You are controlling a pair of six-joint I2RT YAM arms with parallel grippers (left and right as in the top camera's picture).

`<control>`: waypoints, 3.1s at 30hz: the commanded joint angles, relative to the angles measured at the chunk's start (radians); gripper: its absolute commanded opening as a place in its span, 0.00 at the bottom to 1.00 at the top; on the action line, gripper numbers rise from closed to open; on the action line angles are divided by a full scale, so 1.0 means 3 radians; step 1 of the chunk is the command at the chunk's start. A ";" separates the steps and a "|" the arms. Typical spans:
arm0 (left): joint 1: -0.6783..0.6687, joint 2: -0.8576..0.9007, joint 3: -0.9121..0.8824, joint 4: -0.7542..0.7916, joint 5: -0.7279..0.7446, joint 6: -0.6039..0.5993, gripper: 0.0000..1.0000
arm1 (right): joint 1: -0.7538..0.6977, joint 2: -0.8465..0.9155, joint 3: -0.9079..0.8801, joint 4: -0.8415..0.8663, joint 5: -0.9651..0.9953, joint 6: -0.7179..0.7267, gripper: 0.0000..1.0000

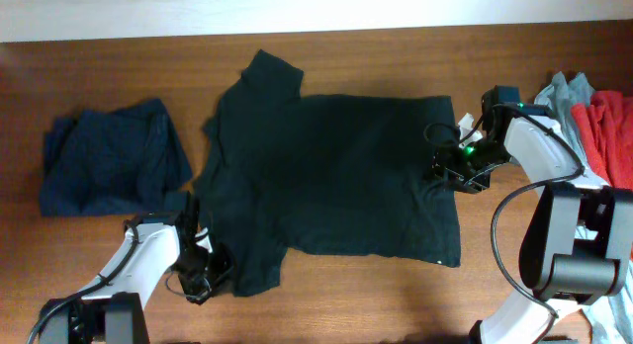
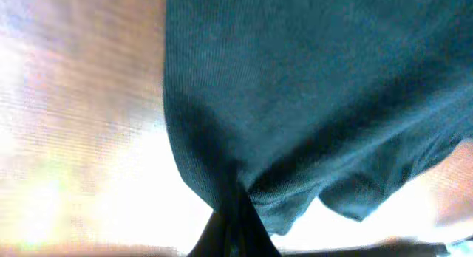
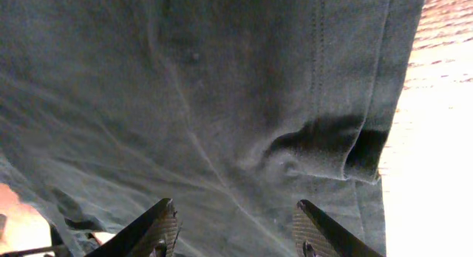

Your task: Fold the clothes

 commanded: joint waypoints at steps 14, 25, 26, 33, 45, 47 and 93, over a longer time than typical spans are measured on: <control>0.0009 -0.0680 0.0437 -0.0261 -0.0507 0.0240 0.99 | -0.0140 -0.0074 -0.0017 -0.0234 0.0019 -0.0051 0.69; 0.0010 -0.0350 0.0443 0.0123 -0.0664 0.0543 0.93 | -0.0203 -0.0074 -0.0024 -0.0853 0.0009 -0.0238 0.69; 0.0010 -0.0287 0.0436 0.0113 -0.0598 0.0601 0.94 | -0.0203 -0.0074 -0.0024 -0.0890 0.0008 -0.0272 0.69; -0.0029 -0.0045 0.0249 -0.0020 -0.0032 0.0608 0.97 | -0.0203 -0.0074 -0.0025 -0.0914 0.0008 -0.0290 0.69; -0.0042 -0.0045 -0.0179 0.0153 0.0141 0.0482 0.62 | -0.0203 -0.0074 -0.0025 -0.0866 0.0009 -0.0290 0.69; -0.0042 -0.0045 -0.0233 0.0233 0.0200 0.0482 0.62 | -0.0203 -0.0074 -0.0025 -0.0866 0.0009 -0.0291 0.70; -0.0038 -0.0673 0.0388 0.0188 0.0445 0.0510 0.01 | -0.0206 -0.1778 -0.1809 -0.0240 0.0570 0.0720 0.79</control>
